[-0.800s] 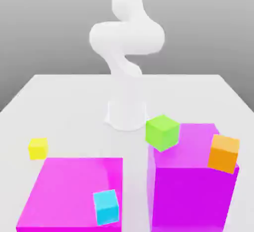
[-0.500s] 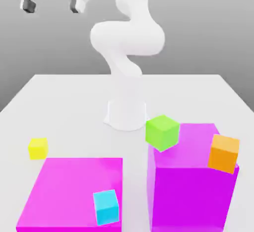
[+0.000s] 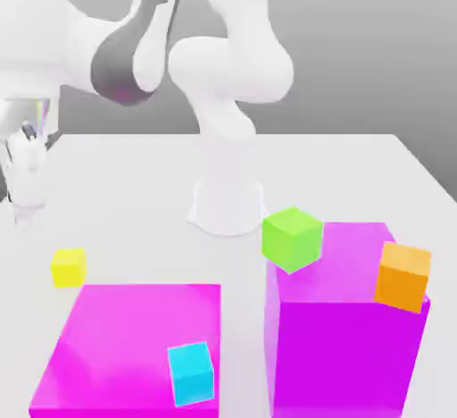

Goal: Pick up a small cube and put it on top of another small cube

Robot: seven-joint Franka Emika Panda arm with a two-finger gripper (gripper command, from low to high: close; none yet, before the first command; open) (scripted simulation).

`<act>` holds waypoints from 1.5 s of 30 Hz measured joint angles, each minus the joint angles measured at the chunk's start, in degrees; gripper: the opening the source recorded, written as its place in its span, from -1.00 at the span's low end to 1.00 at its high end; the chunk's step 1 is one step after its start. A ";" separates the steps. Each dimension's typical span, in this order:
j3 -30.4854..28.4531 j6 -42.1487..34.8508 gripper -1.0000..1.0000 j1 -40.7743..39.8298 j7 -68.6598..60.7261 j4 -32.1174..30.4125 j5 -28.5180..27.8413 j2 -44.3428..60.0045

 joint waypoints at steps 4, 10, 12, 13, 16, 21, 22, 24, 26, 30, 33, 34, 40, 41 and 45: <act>-3.33 4.07 0.00 -3.35 0.78 -3.94 3.87 5.50; 1.31 12.30 0.00 -8.35 -6.14 -4.92 16.92 16.28; 5.26 15.60 0.00 -11.55 -8.32 -4.15 19.84 20.39; 7.08 17.29 0.00 -13.24 -8.87 -3.79 20.45 22.45; 8.21 18.57 -1.00 -14.19 -9.48 -3.49 21.20 24.01; 8.59 18.74 -1.00 -14.59 -9.33 -3.48 21.02 24.15; 7.71 17.64 -1.00 -13.85 -8.76 -3.73 20.36 22.80; 5.41 14.76 -1.00 -12.17 -6.77 -4.44 17.82 19.18; 3.58 11.56 -1.00 -11.29 -4.03 -5.24 14.07 15.14; 4.46 4.43 -1.00 -9.41 2.82 -3.88 9.07 9.23; 8.14 -1.75 -1.00 -5.56 10.51 1.37 8.64 8.10; 9.81 -3.83 -1.00 -3.82 13.10 3.26 8.67 7.83; 16.81 -16.33 -1.00 10.39 28.66 14.73 9.18 6.52; 17.91 -18.41 -1.00 12.50 31.26 16.65 9.28 6.34; 22.30 -26.73 -1.00 20.90 41.67 24.31 9.64 5.68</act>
